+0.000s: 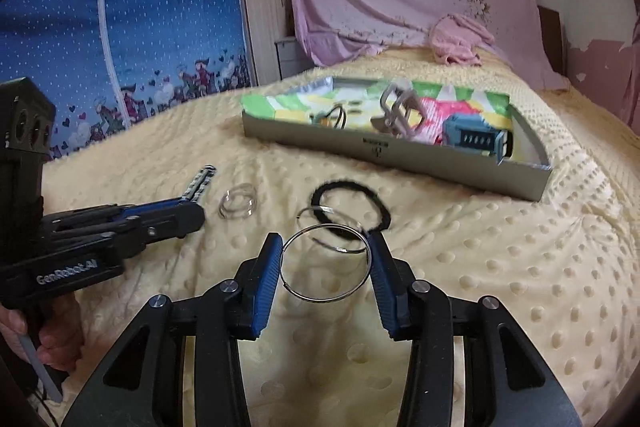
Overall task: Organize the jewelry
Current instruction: 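Carry the barrette and ring over the tray while both grippers open to release them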
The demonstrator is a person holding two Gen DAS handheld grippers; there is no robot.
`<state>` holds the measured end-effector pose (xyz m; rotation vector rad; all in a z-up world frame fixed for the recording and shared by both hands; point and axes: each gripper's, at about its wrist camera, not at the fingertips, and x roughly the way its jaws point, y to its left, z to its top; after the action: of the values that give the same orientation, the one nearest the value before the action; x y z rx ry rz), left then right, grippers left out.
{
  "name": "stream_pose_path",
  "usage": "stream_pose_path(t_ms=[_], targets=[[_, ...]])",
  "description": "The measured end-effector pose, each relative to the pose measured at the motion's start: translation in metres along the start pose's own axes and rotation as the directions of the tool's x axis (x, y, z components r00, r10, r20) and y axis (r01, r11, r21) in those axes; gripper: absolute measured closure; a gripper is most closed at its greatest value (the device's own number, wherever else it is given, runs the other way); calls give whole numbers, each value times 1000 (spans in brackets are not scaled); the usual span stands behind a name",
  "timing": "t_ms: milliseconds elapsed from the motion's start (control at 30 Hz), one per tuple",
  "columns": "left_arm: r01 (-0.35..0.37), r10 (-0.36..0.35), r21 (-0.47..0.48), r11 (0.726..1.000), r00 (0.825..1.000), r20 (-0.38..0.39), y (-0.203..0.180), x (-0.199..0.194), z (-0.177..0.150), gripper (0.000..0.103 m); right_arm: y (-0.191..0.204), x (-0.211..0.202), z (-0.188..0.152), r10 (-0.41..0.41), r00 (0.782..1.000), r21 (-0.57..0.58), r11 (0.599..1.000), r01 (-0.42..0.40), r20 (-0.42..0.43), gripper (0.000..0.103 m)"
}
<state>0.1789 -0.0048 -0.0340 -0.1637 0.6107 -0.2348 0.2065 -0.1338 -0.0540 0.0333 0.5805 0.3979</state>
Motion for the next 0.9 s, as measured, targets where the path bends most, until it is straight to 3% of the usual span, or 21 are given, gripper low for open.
stream_pose_path(t_ms=[267, 500, 700, 900], targets=[[34, -32, -34, 999, 998, 61, -6, 17, 44, 88, -15, -19, 33, -14, 995, 0, 1000, 14, 102, 64], [17, -15, -16, 1000, 996, 93, 0, 53, 97, 88, -42, -10, 89, -45, 984, -12, 999, 48, 173, 64], [-15, 14, 2, 1000, 998, 62, 11, 92, 119, 88, -58, 34, 117, -89, 985, 19, 996, 87, 146, 64], [-34, 33, -3, 999, 999, -22, 18, 121, 117, 88, -69, 75, 110, -111, 992, 76, 991, 107, 54, 64]])
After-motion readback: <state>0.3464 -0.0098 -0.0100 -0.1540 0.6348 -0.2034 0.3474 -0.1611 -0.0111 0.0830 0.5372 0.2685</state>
